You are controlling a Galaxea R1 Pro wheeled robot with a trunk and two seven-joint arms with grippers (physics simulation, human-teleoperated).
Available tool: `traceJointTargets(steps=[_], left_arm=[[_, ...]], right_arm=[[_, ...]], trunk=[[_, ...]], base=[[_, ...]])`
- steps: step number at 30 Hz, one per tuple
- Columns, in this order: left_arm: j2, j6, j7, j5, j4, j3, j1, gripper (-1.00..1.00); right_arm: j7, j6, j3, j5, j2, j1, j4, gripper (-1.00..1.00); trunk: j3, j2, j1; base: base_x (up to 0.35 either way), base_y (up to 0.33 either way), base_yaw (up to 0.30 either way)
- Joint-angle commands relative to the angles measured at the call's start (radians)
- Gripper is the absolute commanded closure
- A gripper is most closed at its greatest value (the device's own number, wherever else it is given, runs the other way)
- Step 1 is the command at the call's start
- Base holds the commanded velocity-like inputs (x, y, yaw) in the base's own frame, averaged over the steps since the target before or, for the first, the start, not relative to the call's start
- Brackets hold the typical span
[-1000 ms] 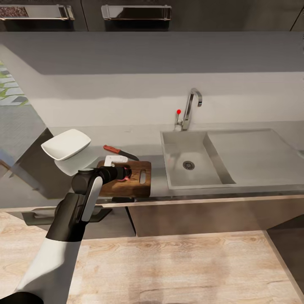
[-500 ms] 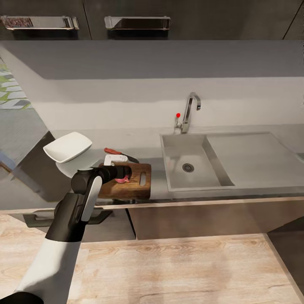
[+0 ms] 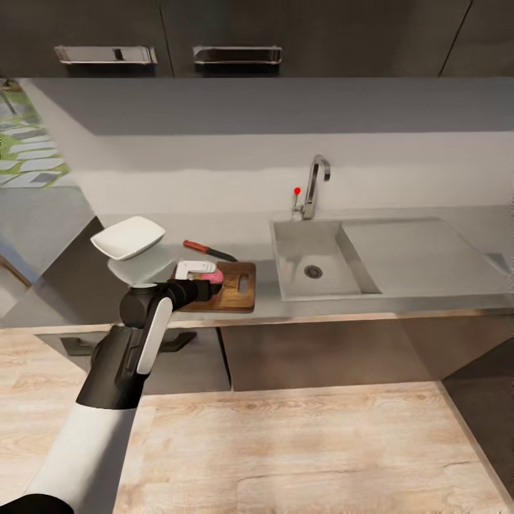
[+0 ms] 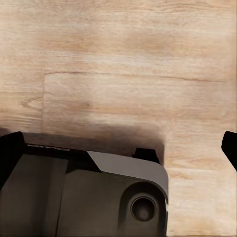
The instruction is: In the kitchen, take the Vidalia onion out of the sink, dice it on the chopping board with the paring knife, put the diced onion into the bowl on the countertop, then place both the paring knife and the chopping board into the sink.
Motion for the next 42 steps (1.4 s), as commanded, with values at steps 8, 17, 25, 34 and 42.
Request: traceJointTargets(steps=[8,17,25,34,42], left_arm=[[0.0,0.004,0.006,0.008,-0.001,-0.001,-0.001,-1.0],[0.001,0.004,0.006,0.01,0.002,-0.004,0.001,-1.0],[0.002,0.001,-0.001,0.011,0.003,-0.005,0.133,-1.0],[0.003,-0.171,-0.003,0.011,0.004,-0.003,0.357,-1.0],[0.041,-0.293,-0.004,0.011,0.005,-0.003,0.507,-1.0]], right_arm=[[-0.001,-0.004,0.007,-0.007,-0.001,-0.001,0.001,-1.0],[-0.001,-0.004,0.007,-0.007,0.0,-0.001,0.001,-1.0],[-0.001,-0.004,0.007,-0.007,0.001,-0.001,0.001,-1.0],[-0.001,-0.004,0.007,-0.007,0.001,-0.001,0.001,-1.0],[-0.001,-0.004,0.007,-0.007,-0.001,-0.001,0.001,-1.0]], trunk=[[0.012,-0.001,0.0],[0.026,-0.001,0.0],[0.032,-0.001,0.0],[0.032,-0.001,0.0],[0.032,-0.001,0.0]], base=[[-0.345,0.0,0.0],[-0.332,0.0,0.0],[-0.077,0.0,0.0],[-0.001,0.0,0.0],[0.0,0.0,0.0]])
